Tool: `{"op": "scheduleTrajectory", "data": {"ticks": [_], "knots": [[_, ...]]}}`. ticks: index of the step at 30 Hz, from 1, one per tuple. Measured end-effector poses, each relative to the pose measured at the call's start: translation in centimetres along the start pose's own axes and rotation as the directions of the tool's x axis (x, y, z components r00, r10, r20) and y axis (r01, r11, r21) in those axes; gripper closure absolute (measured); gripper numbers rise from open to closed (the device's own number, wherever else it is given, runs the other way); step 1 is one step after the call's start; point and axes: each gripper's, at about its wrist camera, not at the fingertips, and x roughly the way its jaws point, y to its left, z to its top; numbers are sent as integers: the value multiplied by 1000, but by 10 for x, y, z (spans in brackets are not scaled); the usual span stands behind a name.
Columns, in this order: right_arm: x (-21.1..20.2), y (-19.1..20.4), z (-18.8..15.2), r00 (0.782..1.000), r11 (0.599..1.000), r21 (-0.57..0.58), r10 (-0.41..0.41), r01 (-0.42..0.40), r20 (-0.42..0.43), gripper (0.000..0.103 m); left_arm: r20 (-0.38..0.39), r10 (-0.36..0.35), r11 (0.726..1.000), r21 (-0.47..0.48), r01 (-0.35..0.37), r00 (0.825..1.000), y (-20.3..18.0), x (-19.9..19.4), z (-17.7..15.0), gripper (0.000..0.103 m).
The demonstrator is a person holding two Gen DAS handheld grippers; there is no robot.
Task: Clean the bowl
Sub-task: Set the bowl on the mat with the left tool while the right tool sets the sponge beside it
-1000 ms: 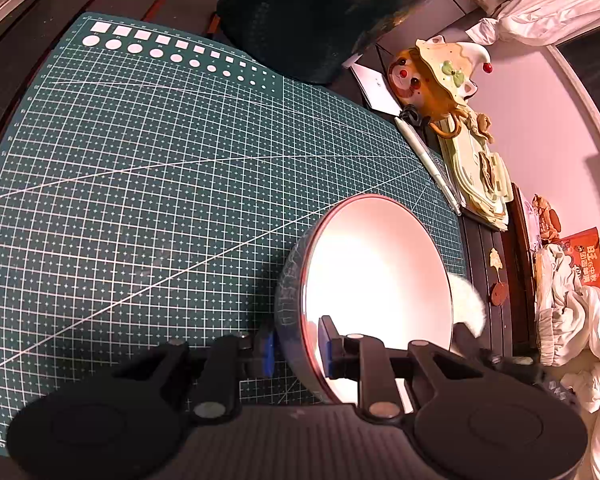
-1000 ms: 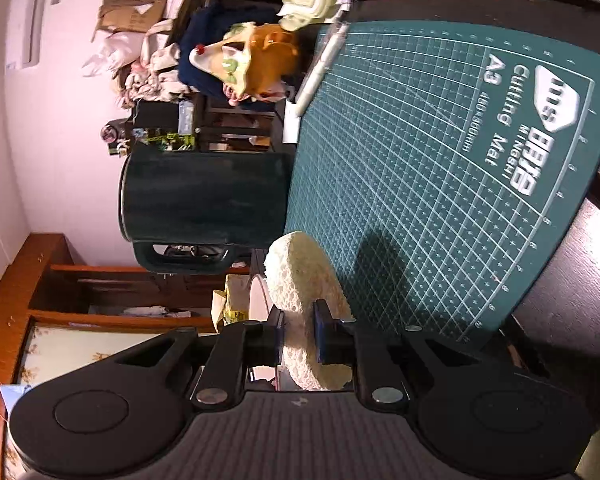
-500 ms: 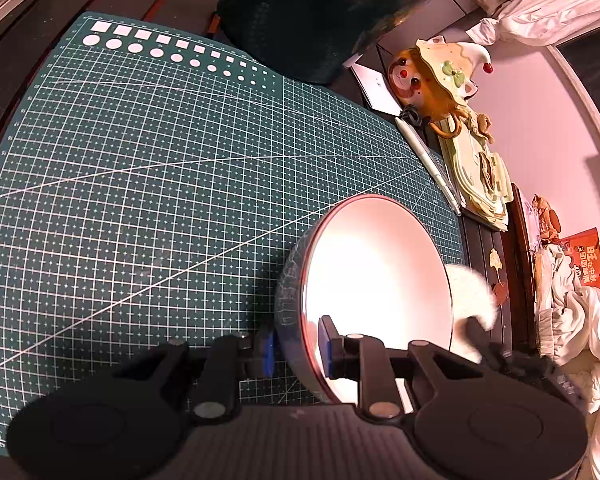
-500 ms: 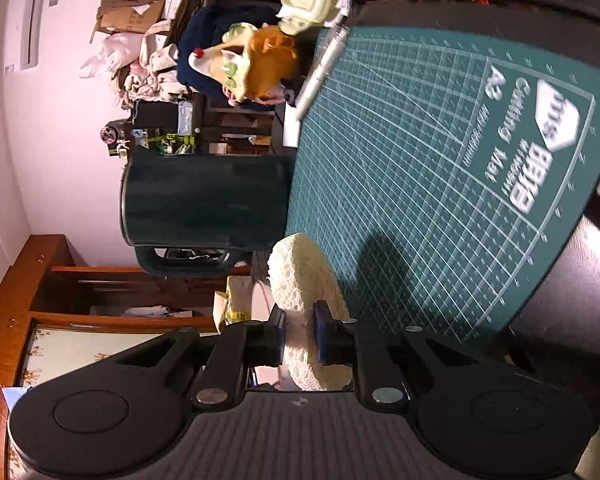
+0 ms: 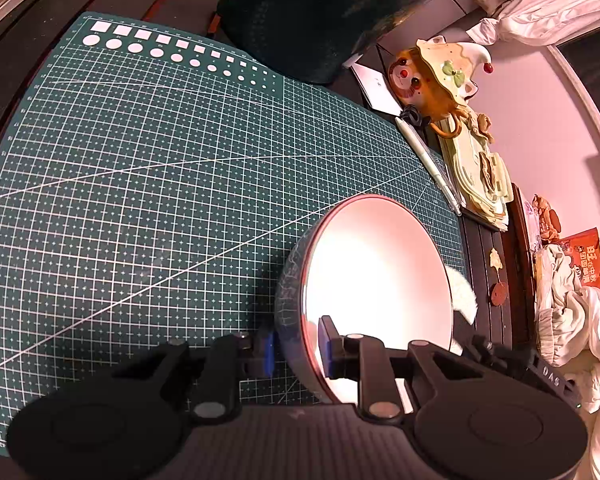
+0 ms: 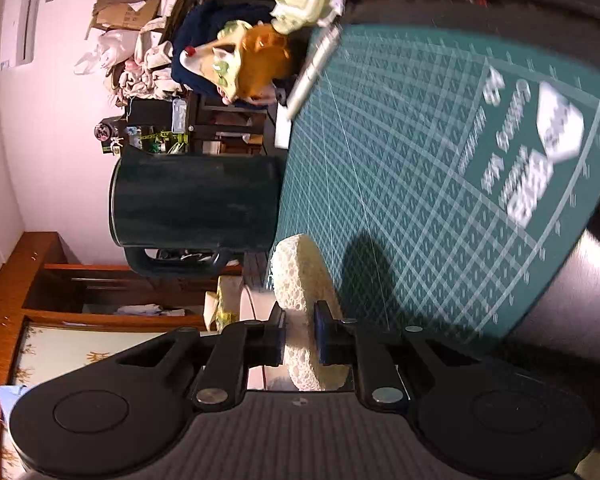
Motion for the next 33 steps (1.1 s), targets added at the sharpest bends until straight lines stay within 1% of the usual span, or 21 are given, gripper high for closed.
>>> {"op": "scheduleTrajectory", "data": {"ticks": [2, 4, 7, 9, 13, 14, 16, 18, 19, 20, 21, 22, 23, 24, 26, 27, 28, 29, 31, 32, 33], "knots": [[1, 9, 5, 999, 996, -69, -53, 53, 4, 88, 1, 0, 1000, 0, 0, 1000, 0, 0, 0, 82], [3, 18, 9, 993, 984, -140, -114, 113, 2, 88, 1, 1, 1000, -2, -1, 1000, 0, 0, -1, 82], [7, 36, 12, 977, 936, -285, -213, 206, 7, 88, 1, 1, 1000, -2, -1, 1000, 0, 0, -1, 82], [10, 45, 13, 963, 896, -365, -268, 253, 11, 87, 1, 1, 1000, -2, -1, 1000, 0, 0, -1, 82], [15, 58, 13, 930, 799, -494, -363, 342, 55, 80, 1, -1, 1000, -7, 1, 1000, 0, 0, -1, 82], [16, 60, 12, 921, 773, -523, -384, 360, 67, 80, 1, -2, 1000, -10, 2, 1000, 1, 0, -1, 82], [19, 66, 11, 898, 708, -583, -429, 399, 95, 75, -4, -7, 1000, -20, 7, 1000, 1, 0, -1, 82], [17, 70, 10, 884, 665, -612, -451, 427, 127, 72, -11, 0, 999, -44, -1, 1000, 2, -1, 1, 81], [15, 72, 9, 874, 636, -630, -463, 446, 151, 70, -10, 7, 999, -45, -7, 1000, 2, -2, 1, 77], [13, 74, 8, 867, 619, -638, -469, 458, 167, 68, 9, 42, 999, -28, -41, 999, -1, -6, 0, 75], [12, 77, 8, 862, 606, -644, -474, 468, 180, 64, 58, 99, 995, 28, -101, 993, -10, -16, -2, 74], [9, 81, 7, 857, 589, -653, -478, 476, 194, 62, 75, 115, 992, 46, -118, 991, -12, -20, -3, 74], [5, 84, 5, 853, 575, -662, -480, 481, 204, 61, 108, 133, 987, 75, -142, 985, -18, -28, -5, 73], [3, 88, 2, 851, 563, -670, -481, 485, 212, 58, 143, 138, 983, 103, -153, 980, -25, -39, -10, 71], [-5, 100, -7, 843, 526, -691, -483, 495, 236, 51, 170, 127, 981, 127, -149, 977, -32, -50, -18, 63], [-8, 105, -12, 843, 516, -699, -482, 495, 241, 46, 185, 117, 979, 142, -144, 976, -36, -57, -23, 60], [-9, 110, -18, 845, 507, -710, -477, 489, 242, 41, 192, 114, 978, 151, -144, 975, -38, -60, -26, 55], [-11, 116, -24, 850, 502, -720, -472, 479, 236, 38, 199, 117, 975, 166, -151, 973, -42, -63, -31, 51], [-14, 125, -37, 858, 494, -739, -462, 458, 223, 27, 202, 126, 971, 177, -163, 971, -47, -66, -40, 48], [-15, 129, -42, 860, 487, -747, -460, 453, 222, 23, 199, 127, 971, 174, -163, 972, -49, -68, -44, 44], [-17, 133, -50, 855, 464, -759, -463, 457, 232, 16, 200, 129, 972, 168, -163, 971, -51, -70, -50, 41]]}}
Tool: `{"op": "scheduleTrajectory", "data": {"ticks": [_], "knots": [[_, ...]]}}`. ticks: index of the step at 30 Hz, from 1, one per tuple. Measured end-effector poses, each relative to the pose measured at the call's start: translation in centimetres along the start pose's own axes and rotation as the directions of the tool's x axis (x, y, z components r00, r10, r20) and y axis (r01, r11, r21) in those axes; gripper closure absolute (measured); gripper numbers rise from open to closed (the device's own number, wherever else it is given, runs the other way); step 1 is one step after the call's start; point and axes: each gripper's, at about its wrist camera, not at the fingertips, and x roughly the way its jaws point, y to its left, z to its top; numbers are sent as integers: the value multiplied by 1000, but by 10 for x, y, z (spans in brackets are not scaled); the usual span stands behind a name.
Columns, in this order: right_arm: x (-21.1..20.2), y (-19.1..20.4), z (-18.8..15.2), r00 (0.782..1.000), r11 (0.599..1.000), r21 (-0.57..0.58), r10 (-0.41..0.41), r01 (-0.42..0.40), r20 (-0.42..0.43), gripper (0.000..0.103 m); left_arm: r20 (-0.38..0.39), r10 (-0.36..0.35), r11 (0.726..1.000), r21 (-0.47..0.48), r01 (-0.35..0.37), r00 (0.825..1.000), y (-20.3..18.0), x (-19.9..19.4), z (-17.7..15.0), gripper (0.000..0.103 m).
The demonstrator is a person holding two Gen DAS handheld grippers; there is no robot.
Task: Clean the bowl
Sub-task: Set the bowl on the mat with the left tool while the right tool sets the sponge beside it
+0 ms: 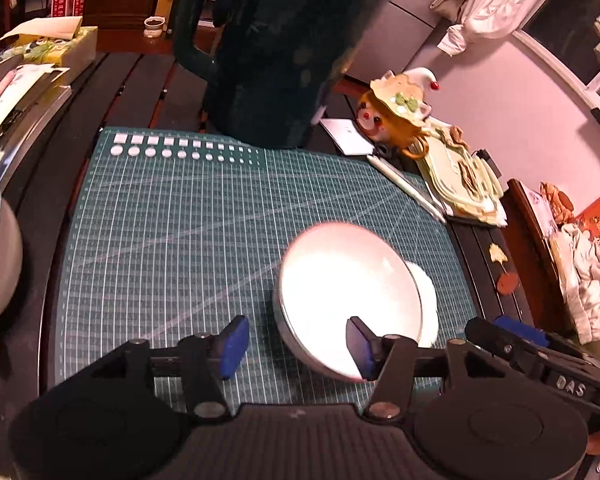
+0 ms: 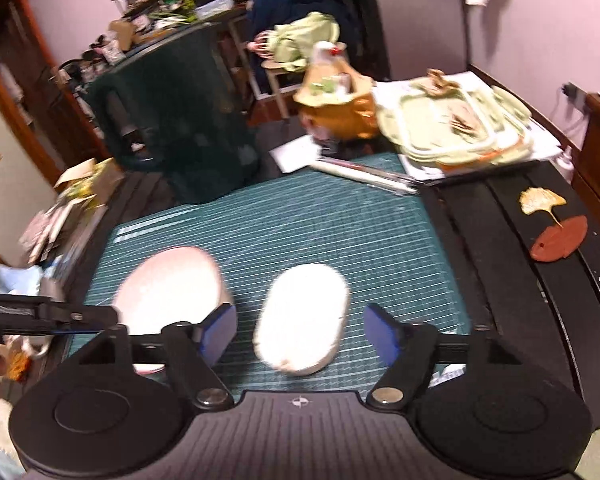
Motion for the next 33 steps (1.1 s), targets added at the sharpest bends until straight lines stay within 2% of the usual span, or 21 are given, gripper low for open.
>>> {"op": "scheduleTrajectory", "data": {"ticks": [1, 3, 4, 5, 6, 10, 16, 23, 27, 33], "knots": [[-5, 8, -2, 1000, 1000, -25, -18, 19, 4, 13, 1, 0, 1000, -3, 0, 1000, 0, -2, -2, 36], [-12, 19, -5, 999, 997, -65, -52, 52, 9, 10, 19, 30, 1000, 3, -30, 999, -3, -10, -10, 35], [-15, 23, -6, 998, 995, -81, -63, 63, 9, 7, 25, 44, 999, 10, -44, 999, -4, -12, -12, 31], [-19, 27, -7, 997, 993, -94, -74, 75, 9, 5, 31, 67, 998, 19, -68, 997, -6, -15, -15, 21], [-22, 30, -8, 996, 992, -97, -86, 87, 11, 3, 43, 99, 995, 24, -100, 994, -8, -21, -22, 18], [-37, 36, -14, 992, 991, -52, -121, 122, 23, 1, 68, 123, 992, 11, -124, 990, -6, -32, -31, 13], [-47, 56, -33, 985, 981, -80, -173, 175, 25, 1, 121, 218, 975, 11, -221, 968, -6, -43, -45, 12], [-58, 69, -50, 981, 980, -44, -192, 194, 37, 1, 157, 237, 971, -17, -237, 959, -1, -66, -64, 12], [-70, 80, -54, 978, 978, -46, -201, 204, 65, 1, 213, 256, 965, 2, -263, 943, -8, -84, -74, 12], [-91, 100, -56, 969, 971, -71, -220, 229, 110, 1, 253, 242, 966, 28, -257, 937, -16, -96, -76, 12]]}}
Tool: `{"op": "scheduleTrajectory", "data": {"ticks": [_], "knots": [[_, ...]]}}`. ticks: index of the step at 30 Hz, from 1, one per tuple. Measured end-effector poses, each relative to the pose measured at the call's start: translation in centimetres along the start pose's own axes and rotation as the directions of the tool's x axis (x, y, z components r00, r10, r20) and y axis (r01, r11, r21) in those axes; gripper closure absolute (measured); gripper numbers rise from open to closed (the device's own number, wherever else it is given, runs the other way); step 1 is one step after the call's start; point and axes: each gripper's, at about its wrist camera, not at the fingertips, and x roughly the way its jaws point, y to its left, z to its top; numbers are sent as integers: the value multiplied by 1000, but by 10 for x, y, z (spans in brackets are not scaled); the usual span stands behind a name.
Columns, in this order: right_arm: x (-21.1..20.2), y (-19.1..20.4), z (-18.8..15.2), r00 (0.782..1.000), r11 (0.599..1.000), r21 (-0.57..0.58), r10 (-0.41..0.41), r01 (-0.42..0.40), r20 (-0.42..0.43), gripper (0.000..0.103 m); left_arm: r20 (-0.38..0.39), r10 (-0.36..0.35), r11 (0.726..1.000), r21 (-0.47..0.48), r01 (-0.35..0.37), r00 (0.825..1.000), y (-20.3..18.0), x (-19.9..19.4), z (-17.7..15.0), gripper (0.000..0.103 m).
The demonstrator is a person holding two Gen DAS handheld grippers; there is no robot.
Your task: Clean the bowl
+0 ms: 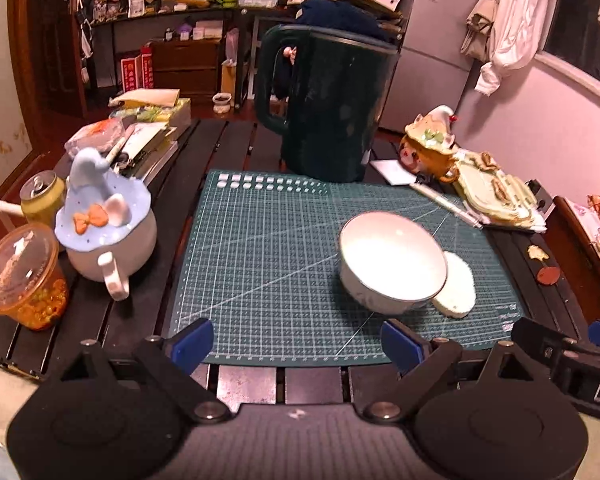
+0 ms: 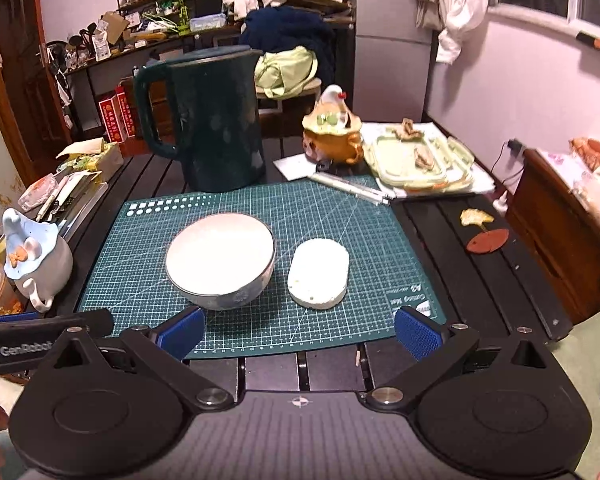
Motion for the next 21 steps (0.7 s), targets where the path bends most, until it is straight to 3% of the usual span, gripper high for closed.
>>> {"op": "scheduleTrajectory", "data": {"ticks": [7, 14, 18, 21], "knots": [[-19, 9, 10, 1000, 1000, -30, 2, -2, 15, 1, 111, 10, 998, 61, -17, 994, -9, -24, 11, 12], [-41, 0, 28, 995, 999, -31, -32, 35, 92, 1, 283, 78, 986, 120, -116, 956, -15, -59, 30, 12], [-53, -11, 37, 991, 999, 8, 44, -45, 124, 1, 328, 61, 981, 154, -117, 943, -16, -73, 39, 12], [-52, -18, 42, 993, 997, 29, 75, -78, 93, 1, 364, 53, 976, 176, -125, 930, -16, -78, 38, 12]]}}
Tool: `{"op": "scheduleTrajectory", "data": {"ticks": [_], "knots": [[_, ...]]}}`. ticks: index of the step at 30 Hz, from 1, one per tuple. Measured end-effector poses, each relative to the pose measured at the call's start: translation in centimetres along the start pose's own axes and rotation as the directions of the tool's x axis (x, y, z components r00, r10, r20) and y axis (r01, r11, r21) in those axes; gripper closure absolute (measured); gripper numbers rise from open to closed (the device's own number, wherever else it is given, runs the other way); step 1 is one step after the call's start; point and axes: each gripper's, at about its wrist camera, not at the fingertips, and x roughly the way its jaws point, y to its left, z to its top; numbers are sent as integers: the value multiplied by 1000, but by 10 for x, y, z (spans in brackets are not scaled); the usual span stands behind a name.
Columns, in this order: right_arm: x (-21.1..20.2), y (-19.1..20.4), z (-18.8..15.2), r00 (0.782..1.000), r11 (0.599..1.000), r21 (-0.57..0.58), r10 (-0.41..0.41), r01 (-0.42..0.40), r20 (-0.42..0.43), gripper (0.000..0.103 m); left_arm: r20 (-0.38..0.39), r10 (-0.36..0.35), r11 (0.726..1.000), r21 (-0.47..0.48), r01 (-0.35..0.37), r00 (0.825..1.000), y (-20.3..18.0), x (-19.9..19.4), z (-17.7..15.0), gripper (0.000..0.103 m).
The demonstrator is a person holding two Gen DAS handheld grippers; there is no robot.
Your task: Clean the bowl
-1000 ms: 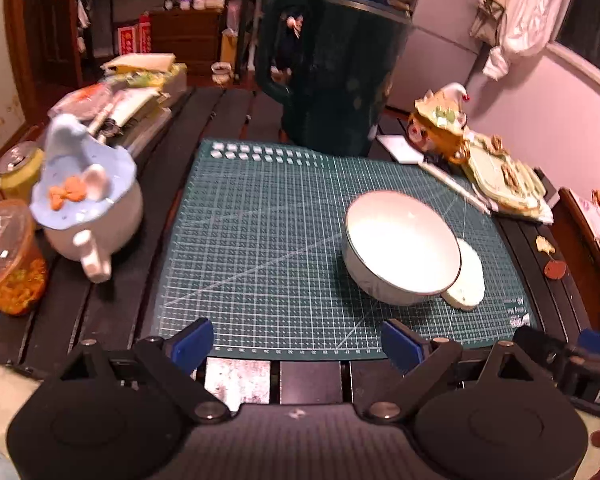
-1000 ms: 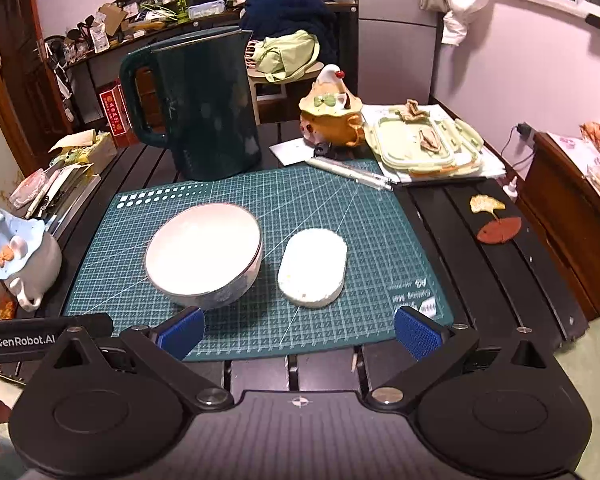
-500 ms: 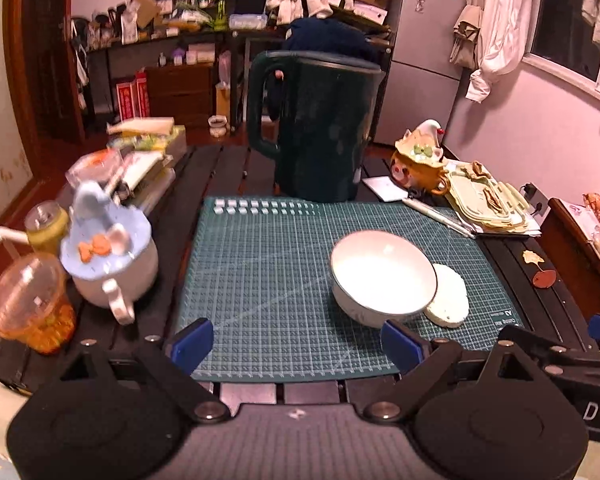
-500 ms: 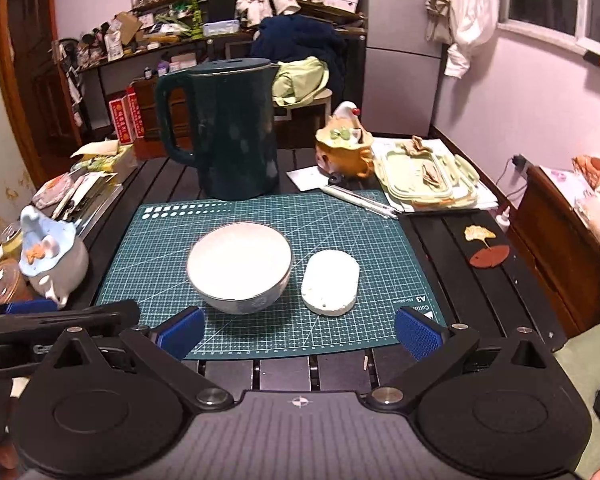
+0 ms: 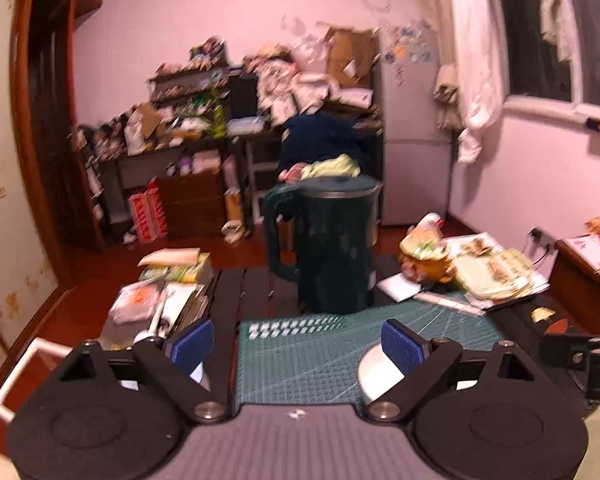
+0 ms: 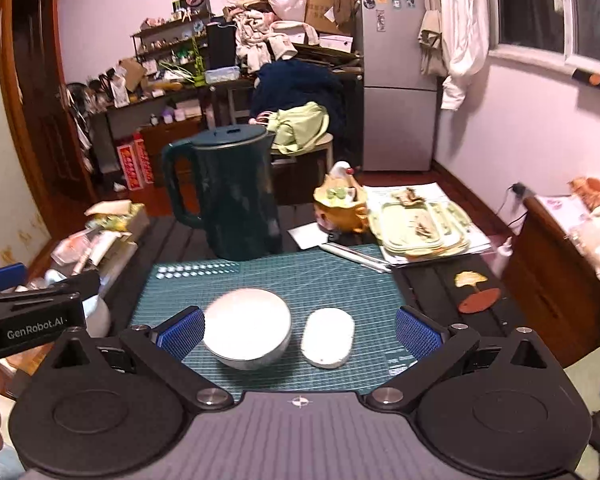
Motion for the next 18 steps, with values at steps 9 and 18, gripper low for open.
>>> {"op": "scheduleTrajectory", "data": {"ticks": [9, 18], "knots": [[20, 5, -6, 994, 1000, -8, 1, -2, -109, 1, -241, 16, 992, -117, -46, 970, 0, 36, -15, 12], [54, 12, -18, 973, 1000, 14, -9, 12, -232, 1, -379, -33, 987, -158, -29, 925, 2, 57, -29, 12]]}}
